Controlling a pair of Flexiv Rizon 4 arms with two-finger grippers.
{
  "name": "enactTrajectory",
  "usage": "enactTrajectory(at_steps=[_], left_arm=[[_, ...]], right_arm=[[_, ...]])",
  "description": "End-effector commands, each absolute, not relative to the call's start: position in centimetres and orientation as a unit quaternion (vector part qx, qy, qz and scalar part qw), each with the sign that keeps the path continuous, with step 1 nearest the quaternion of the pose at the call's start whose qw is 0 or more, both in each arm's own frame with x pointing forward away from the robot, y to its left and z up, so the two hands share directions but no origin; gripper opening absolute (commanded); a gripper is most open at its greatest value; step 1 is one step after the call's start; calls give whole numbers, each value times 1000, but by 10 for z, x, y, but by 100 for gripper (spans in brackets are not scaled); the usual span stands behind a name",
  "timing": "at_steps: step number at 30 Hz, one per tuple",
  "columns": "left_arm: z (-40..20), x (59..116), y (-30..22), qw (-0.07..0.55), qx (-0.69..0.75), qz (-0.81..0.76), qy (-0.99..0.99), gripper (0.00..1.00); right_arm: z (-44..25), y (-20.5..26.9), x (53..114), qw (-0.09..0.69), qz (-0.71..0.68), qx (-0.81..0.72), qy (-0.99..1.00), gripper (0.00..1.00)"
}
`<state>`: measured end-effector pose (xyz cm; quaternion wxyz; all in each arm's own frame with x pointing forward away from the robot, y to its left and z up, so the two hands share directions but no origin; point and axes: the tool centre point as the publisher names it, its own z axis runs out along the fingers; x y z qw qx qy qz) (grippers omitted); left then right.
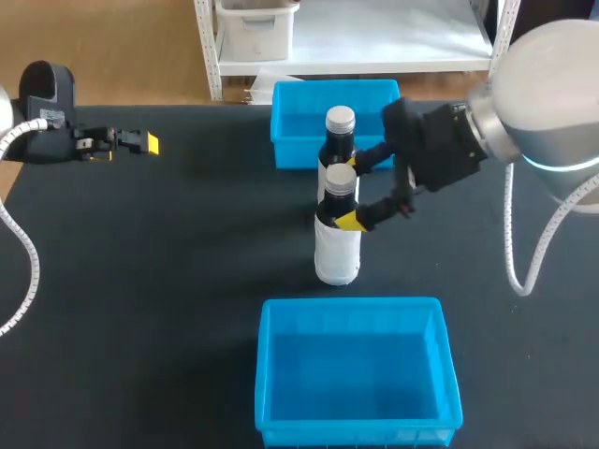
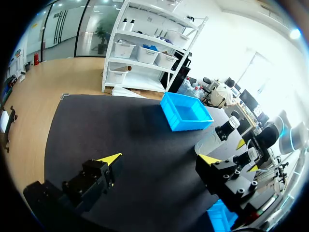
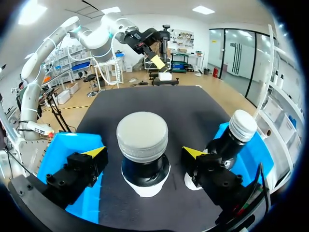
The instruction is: Pick up the bottle, and place it in the far bin if it is heavy, or in the near bin if it is light.
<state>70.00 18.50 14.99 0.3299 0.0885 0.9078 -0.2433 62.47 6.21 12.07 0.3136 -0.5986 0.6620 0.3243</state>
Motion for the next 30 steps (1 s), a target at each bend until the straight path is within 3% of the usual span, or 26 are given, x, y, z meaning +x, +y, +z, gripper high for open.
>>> enactTrajectory(at_steps=[1, 20, 25, 30], left_arm=[[150, 700, 185, 330, 88, -243, 908, 100], [150, 700, 185, 330, 88, -243, 908, 100], [150, 700, 185, 330, 88, -243, 908, 100], [150, 700, 185, 330, 88, -243, 908, 100]], right_arm=[[118, 66, 628, 311, 327, -599, 661, 100], [115, 71, 628, 315, 342, -592, 658, 100], [115, 72, 628, 316, 343, -592, 658, 82], [115, 72, 628, 316, 344, -592, 657, 76]])
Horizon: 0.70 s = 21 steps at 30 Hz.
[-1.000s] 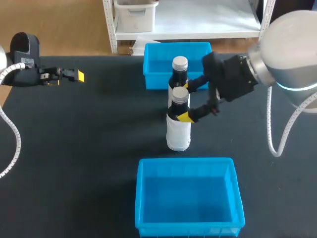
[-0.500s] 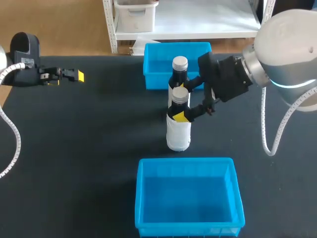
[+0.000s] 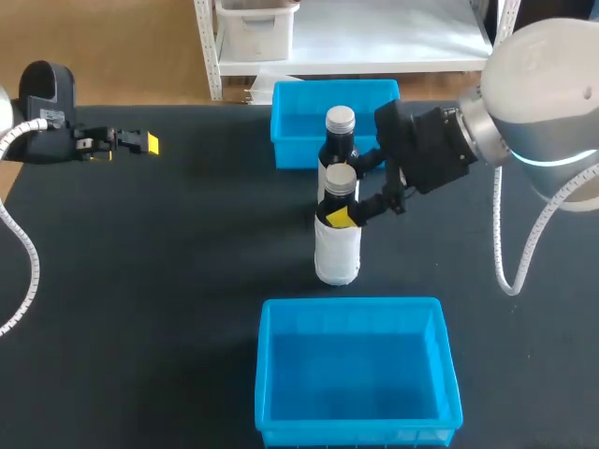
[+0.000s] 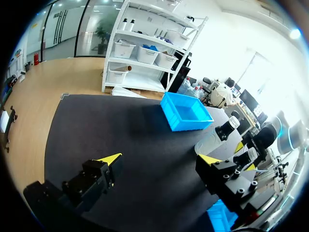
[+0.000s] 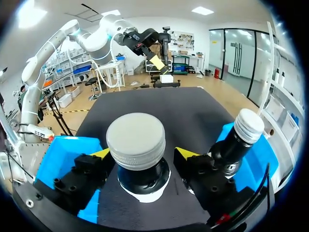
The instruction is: Pick up the bottle, and place it in the far bin if it is heavy, or in the near bin if it is light.
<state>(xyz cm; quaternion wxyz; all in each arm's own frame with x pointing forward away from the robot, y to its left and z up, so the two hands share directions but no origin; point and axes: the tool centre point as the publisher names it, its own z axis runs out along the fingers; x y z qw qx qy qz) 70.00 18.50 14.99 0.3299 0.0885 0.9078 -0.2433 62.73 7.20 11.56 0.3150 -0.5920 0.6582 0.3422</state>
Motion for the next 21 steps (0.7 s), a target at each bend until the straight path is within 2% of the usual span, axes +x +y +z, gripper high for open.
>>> enactTrajectory(at_steps=[1, 4, 7, 10, 15, 18, 21], left_arm=[[150, 700, 185, 330, 88, -243, 908, 100], [150, 700, 185, 330, 88, -243, 908, 100], [150, 700, 185, 330, 88, -243, 908, 100], [150, 700, 185, 330, 88, -243, 908, 100], [150, 700, 185, 330, 88, -243, 908, 100], [150, 700, 185, 330, 88, -243, 908, 100], [150, 700, 185, 330, 88, -243, 908, 100]], right_arm=[[115, 72, 628, 316, 344, -592, 656, 76], [115, 72, 628, 317, 345, -593, 655, 75], [115, 72, 627, 317, 347, -593, 654, 69], [115, 73, 627, 317, 348, -593, 654, 49], [115, 74, 627, 317, 349, -593, 653, 48], [115, 74, 627, 317, 349, -594, 652, 44], [117, 75, 627, 318, 349, -594, 651, 31]])
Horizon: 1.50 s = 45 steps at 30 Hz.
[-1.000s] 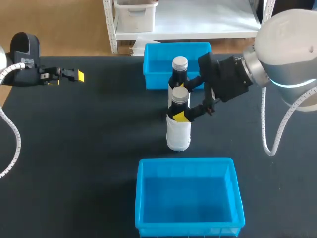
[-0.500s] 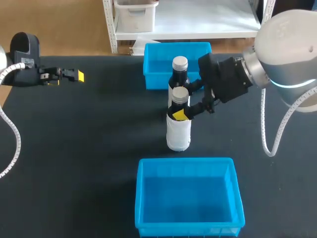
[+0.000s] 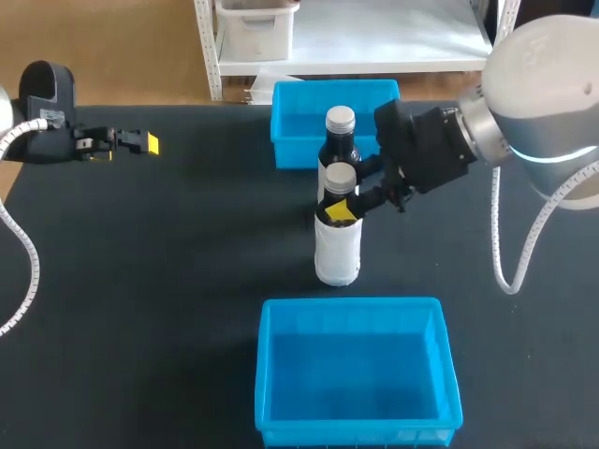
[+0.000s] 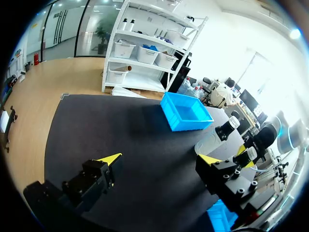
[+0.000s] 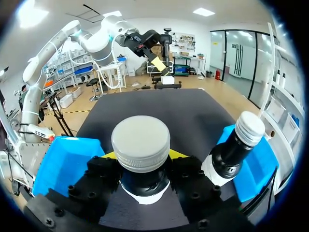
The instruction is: Pick up the bottle, and place it in the far bin if it is heavy, or in the near bin if it is light.
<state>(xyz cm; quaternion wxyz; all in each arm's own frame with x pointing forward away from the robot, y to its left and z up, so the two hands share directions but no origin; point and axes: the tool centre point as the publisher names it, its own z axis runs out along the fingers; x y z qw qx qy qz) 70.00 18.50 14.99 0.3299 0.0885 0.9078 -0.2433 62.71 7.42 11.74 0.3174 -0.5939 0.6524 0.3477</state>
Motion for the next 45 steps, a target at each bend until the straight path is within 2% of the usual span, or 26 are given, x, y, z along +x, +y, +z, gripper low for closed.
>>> enactTrajectory(at_steps=[1, 9, 12, 13, 32, 45], left_arm=[[150, 700, 185, 330, 88, -243, 908, 100], [150, 700, 185, 330, 88, -243, 908, 100], [150, 700, 185, 330, 88, -243, 908, 100], [150, 700, 185, 330, 88, -243, 908, 100], [150, 700, 185, 330, 88, -243, 908, 100], [150, 700, 185, 330, 88, -243, 908, 100]], right_arm=[[118, 75, 627, 319, 349, -594, 651, 28], [134, 76, 626, 324, 341, -599, 648, 8], [142, 75, 627, 323, 336, -600, 650, 5], [145, 74, 627, 324, 334, -600, 650, 0], [209, 75, 620, 357, 311, -605, 640, 0], [240, 80, 575, 371, 312, -608, 628, 0]])
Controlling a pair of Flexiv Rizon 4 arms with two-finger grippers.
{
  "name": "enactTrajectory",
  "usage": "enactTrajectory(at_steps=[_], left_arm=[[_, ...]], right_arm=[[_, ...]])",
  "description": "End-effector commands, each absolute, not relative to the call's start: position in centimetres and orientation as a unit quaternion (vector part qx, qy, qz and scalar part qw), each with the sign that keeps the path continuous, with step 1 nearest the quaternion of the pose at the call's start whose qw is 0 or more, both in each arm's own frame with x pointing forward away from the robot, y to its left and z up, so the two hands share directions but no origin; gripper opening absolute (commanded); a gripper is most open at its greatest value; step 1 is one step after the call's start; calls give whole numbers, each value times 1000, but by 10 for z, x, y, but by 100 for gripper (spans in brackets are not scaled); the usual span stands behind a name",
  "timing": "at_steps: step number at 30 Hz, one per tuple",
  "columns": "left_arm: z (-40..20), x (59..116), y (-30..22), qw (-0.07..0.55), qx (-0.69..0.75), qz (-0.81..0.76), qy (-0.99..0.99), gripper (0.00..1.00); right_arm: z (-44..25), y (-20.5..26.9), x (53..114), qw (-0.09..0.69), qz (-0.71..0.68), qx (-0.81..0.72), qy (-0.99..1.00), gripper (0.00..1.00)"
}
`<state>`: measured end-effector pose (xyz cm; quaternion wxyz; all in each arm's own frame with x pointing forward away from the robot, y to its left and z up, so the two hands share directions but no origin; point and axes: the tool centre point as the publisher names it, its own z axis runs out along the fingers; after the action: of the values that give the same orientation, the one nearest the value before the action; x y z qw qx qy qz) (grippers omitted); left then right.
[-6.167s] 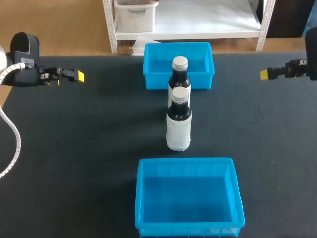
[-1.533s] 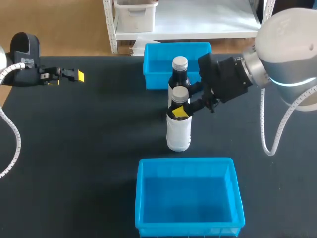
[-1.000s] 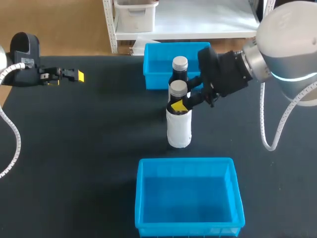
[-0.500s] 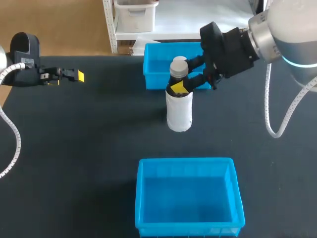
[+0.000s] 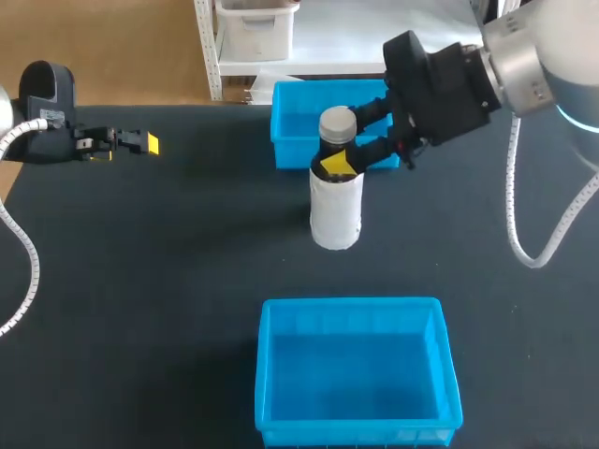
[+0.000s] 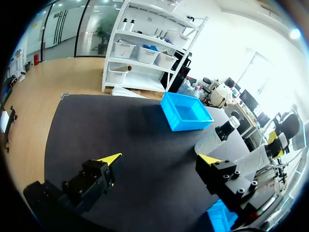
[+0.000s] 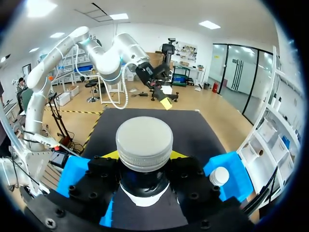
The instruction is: Pick up the bottle, and place it in the far bin if it is heavy, or in the near bin if it is light.
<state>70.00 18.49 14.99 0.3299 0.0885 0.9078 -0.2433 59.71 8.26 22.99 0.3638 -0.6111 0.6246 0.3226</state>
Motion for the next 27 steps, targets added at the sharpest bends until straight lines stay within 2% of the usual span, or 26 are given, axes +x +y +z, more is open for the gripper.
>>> enactTrajectory(at_steps=[1, 17, 27], left_arm=[[150, 700, 185, 330, 88, -243, 908, 100], [150, 700, 185, 330, 88, -243, 908, 100], [150, 700, 185, 330, 88, -243, 908, 100]], right_arm=[[243, 81, 570, 371, 312, -609, 627, 0], [250, 104, 473, 362, 323, -627, 609, 0], [222, 108, 443, 349, 344, -635, 597, 0]])
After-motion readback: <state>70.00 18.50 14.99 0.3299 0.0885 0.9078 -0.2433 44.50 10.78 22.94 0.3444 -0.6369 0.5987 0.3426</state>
